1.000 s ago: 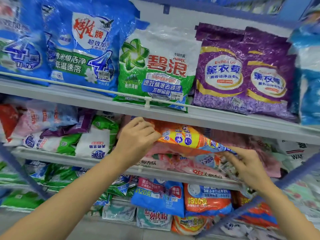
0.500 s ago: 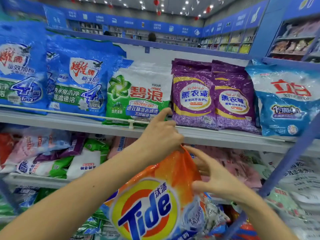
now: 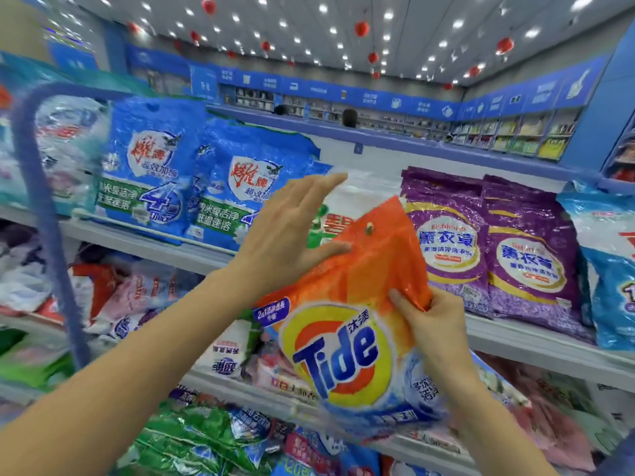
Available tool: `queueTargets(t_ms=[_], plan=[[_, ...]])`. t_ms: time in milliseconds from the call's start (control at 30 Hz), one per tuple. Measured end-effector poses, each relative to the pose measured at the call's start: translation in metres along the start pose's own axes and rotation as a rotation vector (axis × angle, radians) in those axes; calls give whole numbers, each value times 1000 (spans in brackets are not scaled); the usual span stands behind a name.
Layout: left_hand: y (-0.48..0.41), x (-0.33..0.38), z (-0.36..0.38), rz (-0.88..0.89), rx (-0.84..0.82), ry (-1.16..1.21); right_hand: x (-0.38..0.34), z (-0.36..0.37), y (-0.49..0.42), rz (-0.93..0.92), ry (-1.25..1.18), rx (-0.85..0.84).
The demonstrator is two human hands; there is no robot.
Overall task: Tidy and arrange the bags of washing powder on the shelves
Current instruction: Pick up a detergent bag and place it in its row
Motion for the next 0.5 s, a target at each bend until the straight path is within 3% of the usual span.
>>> queueTargets(t_ms=[133,200,300,367,500], plan=[[44,-52,-7,-506,67,416,-30,19,-12,-141,12,12],[79,-80,-9,-721,258,678,-52,39,-12,-232,62,6],[141,-102,-22,-941,538,765,-87,75,-12,-370,67,-18],[168,-101,-28,-1013,512,836,-107,100,-14,-420,57,-37],[182,-91,-25,-1262,199,1097,-135,156,-14,-392,-105,-82]])
Point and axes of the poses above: each hand's wrist, its own y-axis away from the middle knuckle, its own z-axis out of the palm, x = y × z, the point moved 2 cm from there along -y, towards the middle knuckle, and after that the axes turned 8 degrees about -y, right-handed, at the moved point
